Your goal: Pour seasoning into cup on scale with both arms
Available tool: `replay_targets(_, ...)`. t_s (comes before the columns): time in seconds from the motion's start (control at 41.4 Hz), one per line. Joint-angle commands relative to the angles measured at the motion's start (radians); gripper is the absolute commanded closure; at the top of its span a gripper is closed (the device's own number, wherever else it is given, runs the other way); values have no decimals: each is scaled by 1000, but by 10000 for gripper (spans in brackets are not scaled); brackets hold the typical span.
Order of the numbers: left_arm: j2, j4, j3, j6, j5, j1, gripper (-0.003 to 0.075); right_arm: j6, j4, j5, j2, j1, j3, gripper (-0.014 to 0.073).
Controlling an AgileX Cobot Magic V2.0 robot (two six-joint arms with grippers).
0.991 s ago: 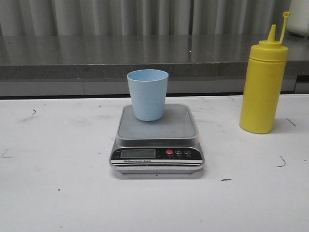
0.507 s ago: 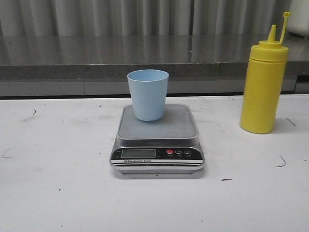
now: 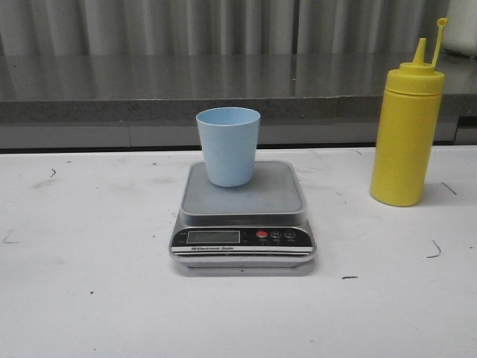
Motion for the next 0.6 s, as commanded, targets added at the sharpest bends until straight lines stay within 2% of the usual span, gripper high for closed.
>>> replay_targets(0.0, -17, -8, 23, 0, -89, 3, 740, -2, -6, -63, 9, 0, -33, 662)
replay_targets(0.435, -17, -8, 23, 0, -89, 3, 740, -4, -33, -70, -4, -4, -23, 662)
replay_targets(0.58, -17, -8, 23, 0, -89, 3, 740, -33, -54, -213, -84, -81, 79, 660)
